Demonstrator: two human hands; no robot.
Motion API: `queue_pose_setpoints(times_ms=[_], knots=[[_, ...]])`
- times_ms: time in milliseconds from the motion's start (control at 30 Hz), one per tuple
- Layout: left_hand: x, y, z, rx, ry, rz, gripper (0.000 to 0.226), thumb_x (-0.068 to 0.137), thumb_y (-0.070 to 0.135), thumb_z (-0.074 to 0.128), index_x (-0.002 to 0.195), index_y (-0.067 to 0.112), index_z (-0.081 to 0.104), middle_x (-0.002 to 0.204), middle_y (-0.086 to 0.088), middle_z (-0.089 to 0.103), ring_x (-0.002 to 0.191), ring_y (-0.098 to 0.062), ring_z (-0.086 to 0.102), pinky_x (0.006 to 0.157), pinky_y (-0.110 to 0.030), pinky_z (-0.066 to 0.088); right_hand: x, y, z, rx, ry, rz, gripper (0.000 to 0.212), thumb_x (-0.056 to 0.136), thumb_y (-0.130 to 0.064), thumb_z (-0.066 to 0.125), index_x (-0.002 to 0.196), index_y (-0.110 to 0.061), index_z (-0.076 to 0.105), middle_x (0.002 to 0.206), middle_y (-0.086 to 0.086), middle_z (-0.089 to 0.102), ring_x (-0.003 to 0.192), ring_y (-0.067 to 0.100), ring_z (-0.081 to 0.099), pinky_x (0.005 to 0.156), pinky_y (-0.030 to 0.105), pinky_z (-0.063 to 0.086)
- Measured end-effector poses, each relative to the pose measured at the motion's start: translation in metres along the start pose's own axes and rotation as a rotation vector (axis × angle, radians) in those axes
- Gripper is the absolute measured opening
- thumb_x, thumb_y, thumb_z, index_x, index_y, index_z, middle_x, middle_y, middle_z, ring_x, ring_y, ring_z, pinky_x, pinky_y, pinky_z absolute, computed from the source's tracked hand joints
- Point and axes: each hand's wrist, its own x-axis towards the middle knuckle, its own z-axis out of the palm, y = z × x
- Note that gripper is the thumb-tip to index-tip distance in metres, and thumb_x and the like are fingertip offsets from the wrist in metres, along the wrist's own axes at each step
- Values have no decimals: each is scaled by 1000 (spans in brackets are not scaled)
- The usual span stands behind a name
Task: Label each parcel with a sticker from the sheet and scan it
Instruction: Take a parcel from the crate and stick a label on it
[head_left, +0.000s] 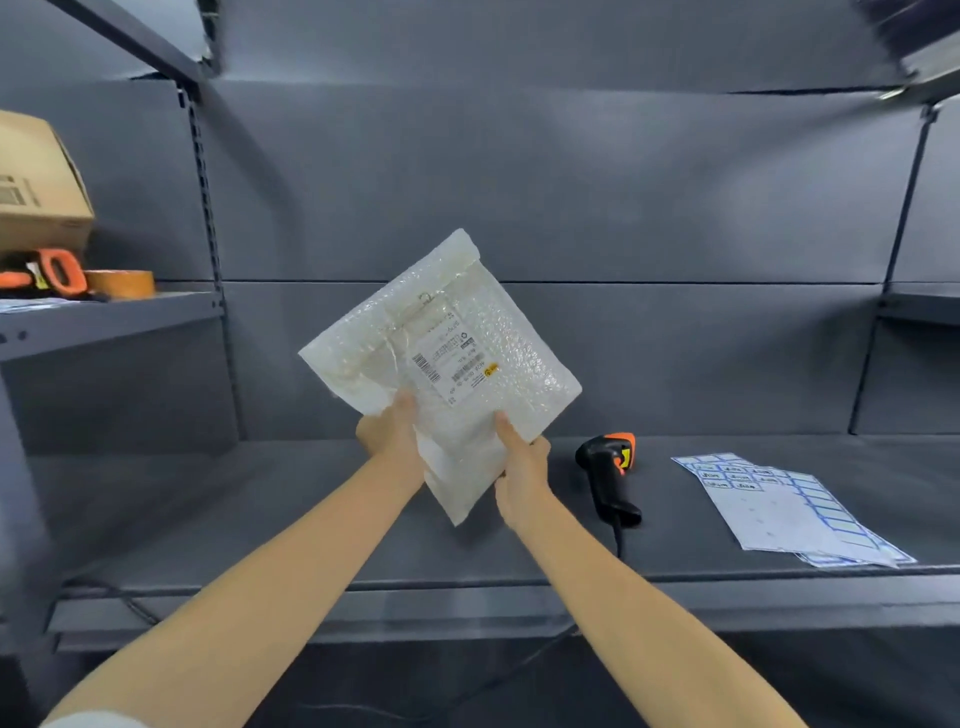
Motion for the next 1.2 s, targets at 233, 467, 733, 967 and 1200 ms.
queue_pose_setpoints(times_ms=[233, 467, 733, 967, 1200], knots=[[14, -7, -23, 306, -285, -50, 56, 88, 35, 65, 134, 8, 50, 121, -4, 58, 111, -23, 53, 104, -37, 39, 19, -80, -17, -354, 100, -404, 28, 89, -5, 62, 108, -14, 43, 100, -1, 59, 87, 18, 58, 65, 25, 49], [22, 18, -26, 536, -194, 258, 110, 77, 42, 76, 152, 19, -2, 159, -5, 13, 143, -25, 21, 116, -43, 21, 12, -200, 24, -1308, -110, -785, 22, 85, -21, 60, 92, -35, 43, 87, 0, 62, 74, 15, 53, 61, 31, 43], [9, 10, -17, 717, -383, 528, 40, 83, 31, 72, 115, 19, 53, 125, -1, 59, 125, -25, 49, 107, -46, 37, -3, -205, 69, -1705, -481, -808, 31, 87, -16, 64, 115, -25, 53, 104, -6, 60, 98, 22, 50, 78, 35, 43], [11, -14, -34, 393, -331, 425, 8, 92, 17, 61, 89, 23, 56, 89, 8, 65, 74, -2, 63, 56, -11, 48, 5, -174, 55, -1730, -310, -1033, 41, 92, -21, 58, 131, -17, 47, 124, 4, 56, 113, 24, 50, 97, 38, 39], [30, -46, -48, 377, -177, 353, 4, 93, 13, 56, 96, 11, 56, 89, 3, 61, 87, -19, 58, 78, -32, 48, 45, -106, -48, -1461, 200, -535, 41, 94, -9, 46, 133, 2, 38, 131, 20, 45, 121, 37, 40, 98, 40, 32]])
